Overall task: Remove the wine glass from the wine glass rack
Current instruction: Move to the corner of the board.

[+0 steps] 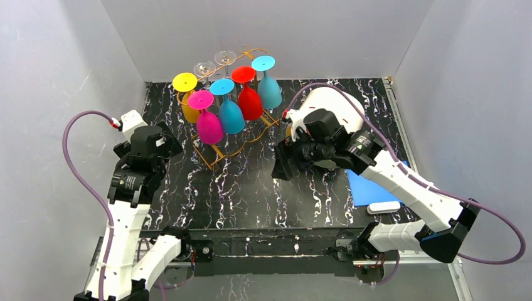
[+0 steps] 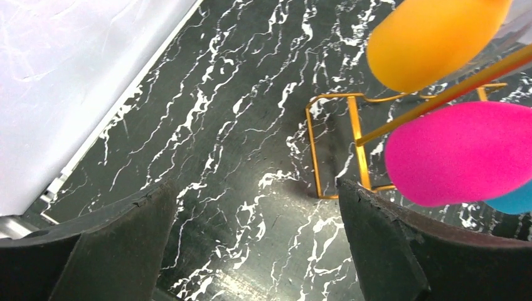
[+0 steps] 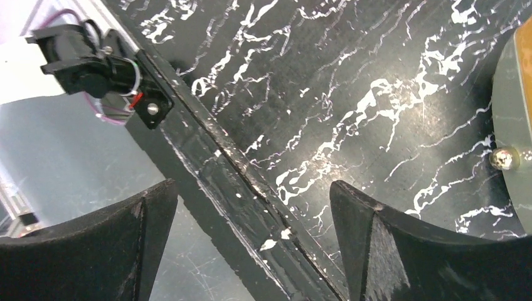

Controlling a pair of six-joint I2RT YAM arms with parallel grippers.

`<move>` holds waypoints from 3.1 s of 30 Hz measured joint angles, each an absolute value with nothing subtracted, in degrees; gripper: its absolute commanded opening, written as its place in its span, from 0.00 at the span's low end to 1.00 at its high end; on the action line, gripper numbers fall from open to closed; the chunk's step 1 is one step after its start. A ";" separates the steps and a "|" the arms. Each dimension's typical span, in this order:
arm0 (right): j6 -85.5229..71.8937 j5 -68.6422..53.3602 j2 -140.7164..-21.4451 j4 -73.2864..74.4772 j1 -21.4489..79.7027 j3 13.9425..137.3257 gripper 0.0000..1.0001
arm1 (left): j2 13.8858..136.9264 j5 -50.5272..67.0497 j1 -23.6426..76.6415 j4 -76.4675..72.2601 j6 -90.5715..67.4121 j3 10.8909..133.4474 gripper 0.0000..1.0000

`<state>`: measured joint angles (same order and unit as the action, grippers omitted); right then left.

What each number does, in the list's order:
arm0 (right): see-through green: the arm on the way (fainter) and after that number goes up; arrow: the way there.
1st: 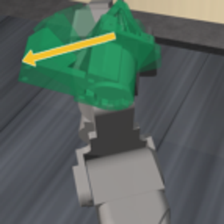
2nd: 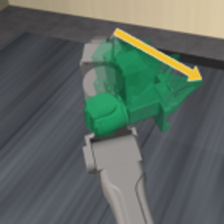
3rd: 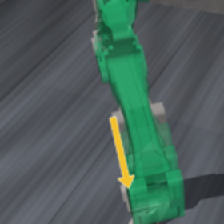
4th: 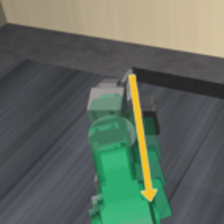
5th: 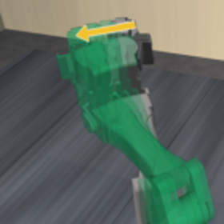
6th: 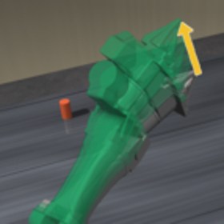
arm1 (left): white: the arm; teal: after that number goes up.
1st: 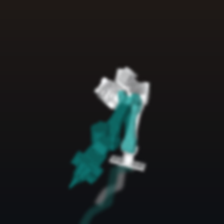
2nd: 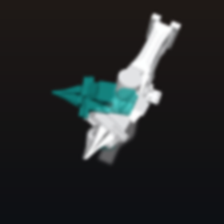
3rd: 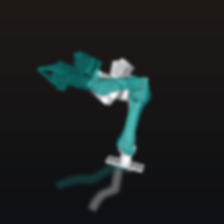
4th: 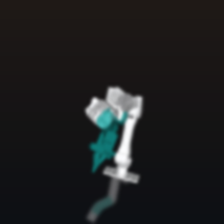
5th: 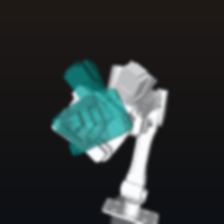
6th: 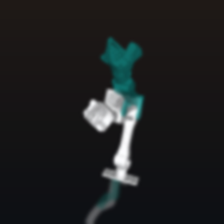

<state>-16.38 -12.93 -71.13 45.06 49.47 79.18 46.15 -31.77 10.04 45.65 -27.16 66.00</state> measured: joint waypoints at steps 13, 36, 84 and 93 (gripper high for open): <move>-19.57 4.27 -71.85 39.09 57.32 65.52 0.99 | 48.07 -37.43 10.15 55.40 -31.40 63.31 0.98; -12.78 30.22 -78.52 19.92 51.31 55.46 0.99 | 39.13 -18.83 10.15 50.52 -33.45 56.73 0.98; -7.51 16.49 -100.55 7.77 21.93 71.48 0.99 | 36.49 -7.88 10.15 40.47 -32.80 49.15 0.98; -9.15 14.28 -104.36 11.84 19.94 78.19 0.99 | 36.05 -8.19 10.15 41.32 -33.04 49.15 0.98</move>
